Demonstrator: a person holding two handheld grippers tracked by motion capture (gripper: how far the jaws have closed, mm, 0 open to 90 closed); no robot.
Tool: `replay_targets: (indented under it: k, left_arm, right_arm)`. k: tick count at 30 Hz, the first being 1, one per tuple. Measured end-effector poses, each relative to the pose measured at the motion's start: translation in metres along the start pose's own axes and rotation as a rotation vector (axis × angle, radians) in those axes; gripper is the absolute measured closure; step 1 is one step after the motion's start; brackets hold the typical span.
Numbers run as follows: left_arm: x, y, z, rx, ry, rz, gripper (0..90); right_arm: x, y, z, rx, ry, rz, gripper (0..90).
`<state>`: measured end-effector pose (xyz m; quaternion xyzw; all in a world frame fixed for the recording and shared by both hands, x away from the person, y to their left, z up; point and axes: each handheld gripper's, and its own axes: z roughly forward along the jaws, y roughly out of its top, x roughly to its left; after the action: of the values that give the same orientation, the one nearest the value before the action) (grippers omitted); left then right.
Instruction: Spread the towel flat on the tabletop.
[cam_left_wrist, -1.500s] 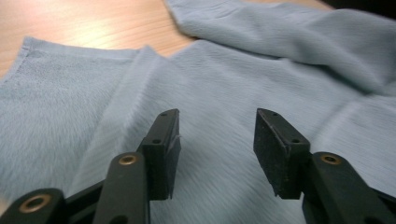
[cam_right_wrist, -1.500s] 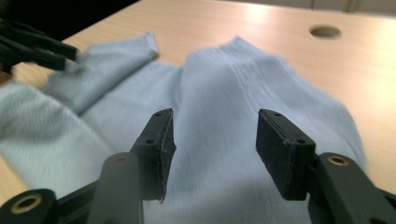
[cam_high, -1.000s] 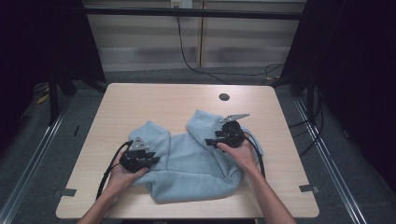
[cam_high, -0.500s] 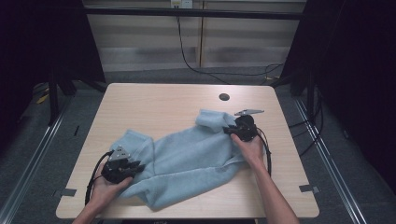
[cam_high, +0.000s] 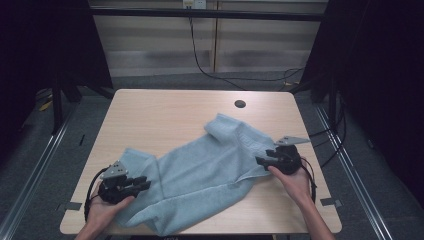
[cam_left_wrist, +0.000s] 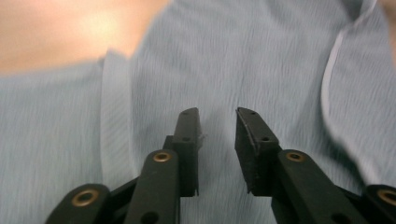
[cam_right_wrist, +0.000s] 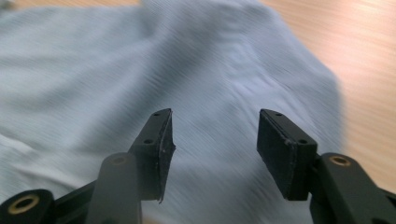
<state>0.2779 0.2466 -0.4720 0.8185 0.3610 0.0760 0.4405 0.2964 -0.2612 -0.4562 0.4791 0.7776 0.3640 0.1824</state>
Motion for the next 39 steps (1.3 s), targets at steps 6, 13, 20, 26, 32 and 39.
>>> replay_targets:
  k: [6, 13, 20, 26, 32, 39]
  left_arm:
    - [0.016, 0.024, 0.031, 0.016, 0.043, 0.015, 66.8]
    - [0.016, 0.012, 0.044, 0.143, 0.113, 0.102, 79.8]
    - [0.009, -0.007, 0.02, 0.148, 0.07, 0.064, 82.7]
    - [0.001, -0.012, 0.014, 0.14, 0.03, 0.044, 82.5]
    - [0.001, 0.002, 0.013, 0.097, -0.008, 0.054, 79.6]
    - [0.008, 0.027, 0.033, 0.075, -0.038, 0.079, 67.6]
  right_arm:
    - [-0.017, -0.03, 0.004, 0.038, -0.041, 0.055, 40.0]
    - [-0.026, -0.032, 0.017, 0.072, -0.066, 0.066, 82.4]
    - [-0.05, -0.028, -0.005, 0.008, -0.156, 0.125, 85.1]
    - [-0.056, -0.031, -0.005, 0.022, -0.162, 0.107, 77.3]
    - [-0.03, -0.022, -0.025, -0.062, -0.088, 0.084, 57.6]
    - [0.035, -0.018, -0.005, -0.003, 0.116, -0.026, 53.8]
